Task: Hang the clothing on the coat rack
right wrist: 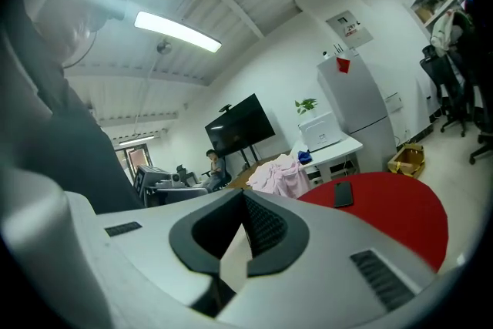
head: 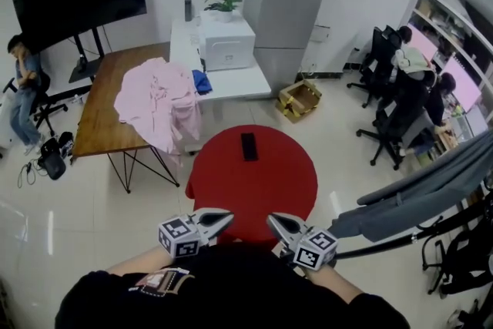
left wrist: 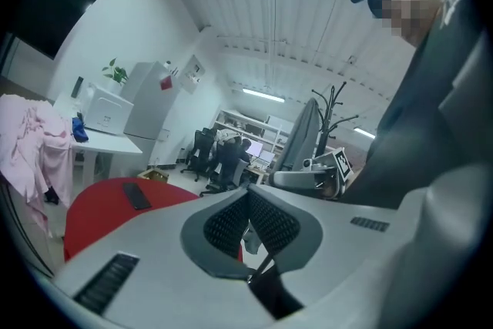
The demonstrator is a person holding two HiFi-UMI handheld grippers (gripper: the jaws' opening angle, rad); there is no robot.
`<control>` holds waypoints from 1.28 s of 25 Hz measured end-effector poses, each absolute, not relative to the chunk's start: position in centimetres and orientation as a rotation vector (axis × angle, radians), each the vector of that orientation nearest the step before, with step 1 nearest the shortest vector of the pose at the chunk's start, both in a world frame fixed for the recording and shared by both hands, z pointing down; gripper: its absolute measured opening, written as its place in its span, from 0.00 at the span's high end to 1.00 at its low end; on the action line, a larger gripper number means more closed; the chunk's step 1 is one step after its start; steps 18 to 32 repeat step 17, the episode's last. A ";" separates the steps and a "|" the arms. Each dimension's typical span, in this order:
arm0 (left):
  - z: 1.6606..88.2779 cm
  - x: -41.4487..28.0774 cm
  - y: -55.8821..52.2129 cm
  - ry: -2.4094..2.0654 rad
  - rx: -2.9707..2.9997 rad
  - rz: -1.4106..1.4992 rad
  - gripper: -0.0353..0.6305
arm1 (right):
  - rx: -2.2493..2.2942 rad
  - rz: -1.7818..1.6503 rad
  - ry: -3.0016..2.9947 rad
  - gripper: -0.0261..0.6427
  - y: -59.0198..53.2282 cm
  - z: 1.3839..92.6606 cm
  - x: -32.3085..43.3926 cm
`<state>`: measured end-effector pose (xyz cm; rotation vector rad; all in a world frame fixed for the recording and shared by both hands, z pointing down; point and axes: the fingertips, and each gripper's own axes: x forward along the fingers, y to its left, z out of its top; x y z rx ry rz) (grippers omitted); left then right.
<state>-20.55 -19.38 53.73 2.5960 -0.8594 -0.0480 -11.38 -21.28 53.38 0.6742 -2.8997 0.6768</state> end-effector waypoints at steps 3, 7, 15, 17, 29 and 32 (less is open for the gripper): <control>53.8 -21.4 -19.4 -0.873 2.605 -0.065 0.94 | 0.637 0.653 -2.894 0.96 -20.7 53.7 -12.5; 54.0 -21.5 -19.2 -0.861 2.618 -0.070 0.94 | 0.647 0.631 -2.893 0.96 -20.3 53.5 -12.4; 52.6 -21.4 -18.9 -0.835 2.650 -0.088 0.94 | 0.687 0.596 -2.892 0.96 -19.6 52.6 -12.1; 52.5 -21.4 -18.9 -0.836 2.647 -0.086 0.94 | 0.682 0.586 -2.887 0.96 -19.4 53.0 -12.1; 52.5 -21.4 -18.9 -0.836 2.647 -0.086 0.94 | 0.682 0.586 -2.887 0.96 -19.4 53.0 -12.1; 52.5 -21.4 -18.9 -0.836 2.647 -0.086 0.94 | 0.682 0.586 -2.887 0.96 -19.4 53.0 -12.1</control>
